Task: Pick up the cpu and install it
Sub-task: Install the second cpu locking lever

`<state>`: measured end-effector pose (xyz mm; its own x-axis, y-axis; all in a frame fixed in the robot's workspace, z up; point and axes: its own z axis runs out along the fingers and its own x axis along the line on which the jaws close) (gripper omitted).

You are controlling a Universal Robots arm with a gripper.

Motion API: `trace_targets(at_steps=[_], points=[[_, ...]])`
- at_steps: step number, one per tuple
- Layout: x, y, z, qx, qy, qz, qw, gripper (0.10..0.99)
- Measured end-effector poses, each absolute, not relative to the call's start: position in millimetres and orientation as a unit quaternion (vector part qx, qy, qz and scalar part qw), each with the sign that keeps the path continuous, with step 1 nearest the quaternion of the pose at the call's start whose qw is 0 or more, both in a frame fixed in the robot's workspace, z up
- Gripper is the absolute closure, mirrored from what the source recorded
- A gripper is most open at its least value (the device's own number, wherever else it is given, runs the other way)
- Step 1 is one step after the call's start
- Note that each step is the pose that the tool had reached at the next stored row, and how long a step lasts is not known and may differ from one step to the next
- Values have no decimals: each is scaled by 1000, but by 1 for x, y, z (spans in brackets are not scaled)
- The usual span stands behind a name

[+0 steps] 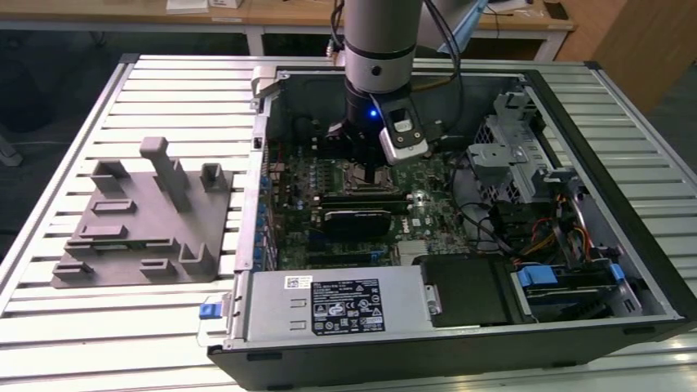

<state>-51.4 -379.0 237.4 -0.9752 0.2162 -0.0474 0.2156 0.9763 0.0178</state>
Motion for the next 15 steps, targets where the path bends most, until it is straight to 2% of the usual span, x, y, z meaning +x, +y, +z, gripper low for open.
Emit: trace_targets(at_steps=[15], points=[[-56,-379,235,109,994,8,24,980]])
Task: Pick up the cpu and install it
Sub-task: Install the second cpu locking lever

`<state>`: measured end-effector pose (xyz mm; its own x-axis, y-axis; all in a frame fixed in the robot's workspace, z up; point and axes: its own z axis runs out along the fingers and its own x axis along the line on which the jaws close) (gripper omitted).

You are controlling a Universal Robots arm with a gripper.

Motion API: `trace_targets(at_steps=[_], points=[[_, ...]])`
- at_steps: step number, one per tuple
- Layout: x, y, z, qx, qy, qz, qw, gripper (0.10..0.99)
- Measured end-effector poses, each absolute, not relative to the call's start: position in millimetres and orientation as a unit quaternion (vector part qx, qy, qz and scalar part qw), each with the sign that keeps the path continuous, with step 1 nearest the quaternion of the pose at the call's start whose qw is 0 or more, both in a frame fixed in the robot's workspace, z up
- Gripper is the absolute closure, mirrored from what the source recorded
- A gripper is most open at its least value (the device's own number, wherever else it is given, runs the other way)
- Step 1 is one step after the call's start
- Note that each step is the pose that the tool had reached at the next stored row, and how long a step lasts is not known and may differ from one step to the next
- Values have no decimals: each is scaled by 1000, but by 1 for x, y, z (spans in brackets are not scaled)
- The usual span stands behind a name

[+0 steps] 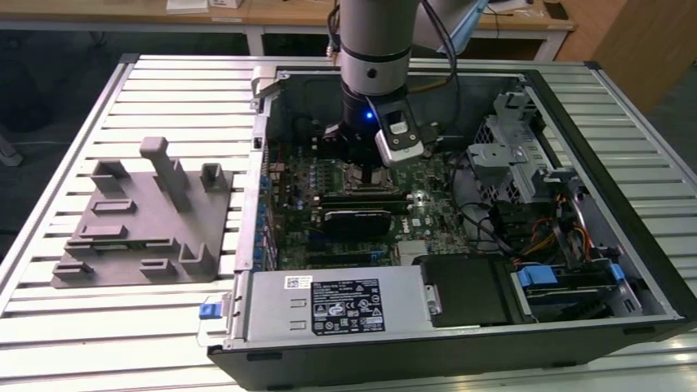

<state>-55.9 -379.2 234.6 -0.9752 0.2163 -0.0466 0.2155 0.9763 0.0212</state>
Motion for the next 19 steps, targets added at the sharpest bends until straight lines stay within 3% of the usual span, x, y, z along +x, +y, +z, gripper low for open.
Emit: trace_targets(at_steps=[19], points=[[-66,-381,229,109,994,9,24,980]])
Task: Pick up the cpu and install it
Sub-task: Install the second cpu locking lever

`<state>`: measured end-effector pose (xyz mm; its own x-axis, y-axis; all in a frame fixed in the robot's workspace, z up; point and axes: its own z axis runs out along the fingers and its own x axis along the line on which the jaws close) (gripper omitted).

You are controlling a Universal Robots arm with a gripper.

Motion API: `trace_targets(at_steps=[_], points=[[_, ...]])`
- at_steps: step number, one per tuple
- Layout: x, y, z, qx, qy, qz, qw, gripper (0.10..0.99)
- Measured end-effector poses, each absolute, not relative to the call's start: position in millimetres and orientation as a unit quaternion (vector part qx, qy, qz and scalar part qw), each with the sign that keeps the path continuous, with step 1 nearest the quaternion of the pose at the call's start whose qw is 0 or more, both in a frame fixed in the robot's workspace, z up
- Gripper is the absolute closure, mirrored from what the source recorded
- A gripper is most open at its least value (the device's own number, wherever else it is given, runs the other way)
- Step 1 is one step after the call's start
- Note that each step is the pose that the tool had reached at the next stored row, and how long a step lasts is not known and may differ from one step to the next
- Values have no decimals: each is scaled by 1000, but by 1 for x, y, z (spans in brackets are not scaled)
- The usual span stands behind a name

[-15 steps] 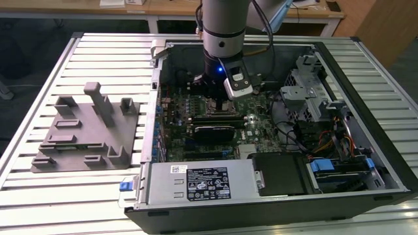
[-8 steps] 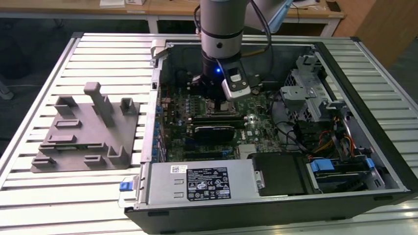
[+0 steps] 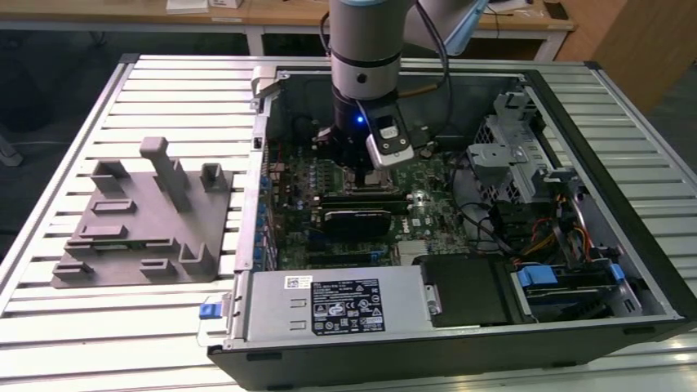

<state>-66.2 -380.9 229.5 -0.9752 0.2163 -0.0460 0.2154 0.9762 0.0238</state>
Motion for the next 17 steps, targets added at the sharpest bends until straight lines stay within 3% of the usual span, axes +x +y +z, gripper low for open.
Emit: trace_targets(at_steps=[17], points=[[-67,-392,223,109,994,14,24,980]])
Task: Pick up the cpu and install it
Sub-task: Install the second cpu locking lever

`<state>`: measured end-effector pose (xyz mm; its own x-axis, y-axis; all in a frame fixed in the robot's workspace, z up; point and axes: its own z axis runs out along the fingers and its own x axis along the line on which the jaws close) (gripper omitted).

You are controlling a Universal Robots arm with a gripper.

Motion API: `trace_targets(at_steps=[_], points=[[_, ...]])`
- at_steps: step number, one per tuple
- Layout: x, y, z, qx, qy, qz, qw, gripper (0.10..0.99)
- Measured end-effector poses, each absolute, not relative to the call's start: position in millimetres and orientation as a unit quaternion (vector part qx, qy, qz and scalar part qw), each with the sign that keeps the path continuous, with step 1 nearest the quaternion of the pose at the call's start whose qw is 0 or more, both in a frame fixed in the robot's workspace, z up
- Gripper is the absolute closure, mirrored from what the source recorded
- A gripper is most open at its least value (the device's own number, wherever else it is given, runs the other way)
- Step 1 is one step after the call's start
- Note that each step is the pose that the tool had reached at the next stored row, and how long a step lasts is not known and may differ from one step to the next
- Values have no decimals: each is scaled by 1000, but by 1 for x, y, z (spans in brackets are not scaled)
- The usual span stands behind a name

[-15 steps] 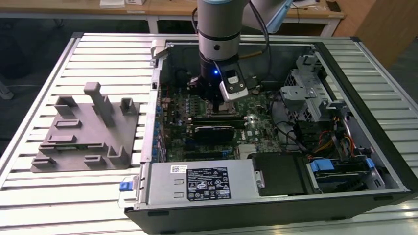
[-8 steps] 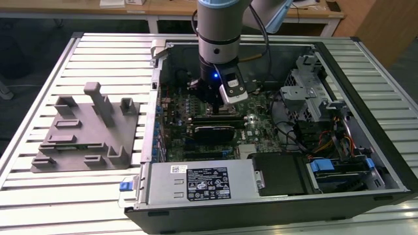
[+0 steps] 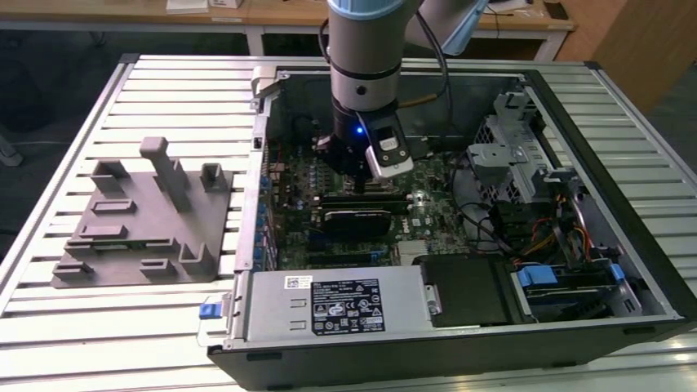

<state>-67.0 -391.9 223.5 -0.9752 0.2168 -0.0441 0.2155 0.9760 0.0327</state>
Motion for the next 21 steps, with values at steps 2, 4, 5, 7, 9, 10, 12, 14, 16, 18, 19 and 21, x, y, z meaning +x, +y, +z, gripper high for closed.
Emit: trace_targets(at_steps=[2,4,5,7,9,10,12,14,16,18,19,21], points=[[-67,-394,223,109,994,20,23,980],[-68,-395,222,109,993,28,22,980],[-68,-396,222,109,993,34,22,980],[-69,-397,221,109,993,46,20,980],[-69,-397,220,109,992,59,19,980],[-70,-398,220,109,992,65,18,980],[-70,-398,219,109,991,72,17,980],[-70,-398,219,109,991,73,17,980],[-70,-398,219,109,991,76,17,980],[-70,-398,219,109,991,79,17,980],[-70,-399,219,109,991,79,17,980],[-70,-400,219,109,991,80,16,980]])
